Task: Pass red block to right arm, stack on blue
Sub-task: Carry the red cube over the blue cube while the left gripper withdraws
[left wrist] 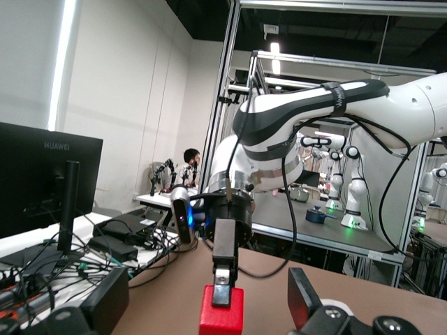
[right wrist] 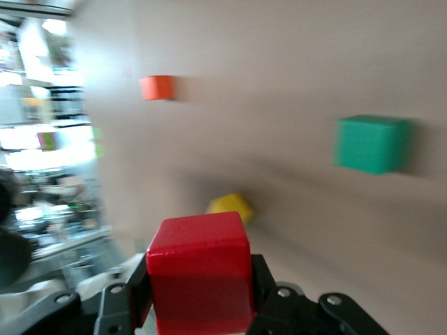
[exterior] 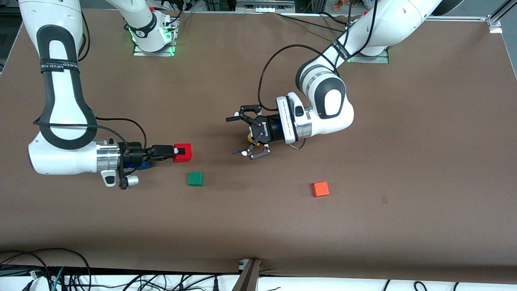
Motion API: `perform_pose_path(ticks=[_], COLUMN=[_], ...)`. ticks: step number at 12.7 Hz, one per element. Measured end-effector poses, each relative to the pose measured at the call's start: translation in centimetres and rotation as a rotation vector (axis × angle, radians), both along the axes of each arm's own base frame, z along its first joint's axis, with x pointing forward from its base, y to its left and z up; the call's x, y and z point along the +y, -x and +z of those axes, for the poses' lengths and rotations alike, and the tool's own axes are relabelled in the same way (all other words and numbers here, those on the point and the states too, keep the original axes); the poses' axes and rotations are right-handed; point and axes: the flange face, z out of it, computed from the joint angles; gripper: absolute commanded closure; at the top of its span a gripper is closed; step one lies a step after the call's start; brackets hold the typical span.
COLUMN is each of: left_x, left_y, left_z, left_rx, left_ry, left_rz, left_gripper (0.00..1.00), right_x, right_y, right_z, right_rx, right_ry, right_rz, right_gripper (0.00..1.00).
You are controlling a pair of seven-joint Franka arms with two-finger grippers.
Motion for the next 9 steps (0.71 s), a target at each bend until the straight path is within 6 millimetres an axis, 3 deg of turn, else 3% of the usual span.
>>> perform_pose_path(ticks=[4,9], left_x=[2.0,5.2], left_y=[-1.2,-2.8], left_z=[0.0,2.1], left_rx=[0.009,0.073], left_ry=[-0.077,-0.15], left_rz=[-0.051,-0.161], left_gripper=[0.0,0.0], right_x=[-3.2,-7.0], right_y=[-0.4,-0.3], right_z=[-1.1,-3.7], right_rx=[-0.089,-0.115], right_ry=[0.352,0.591], right_rz=[0.115,0.176], right_gripper=[0.9,0.9])
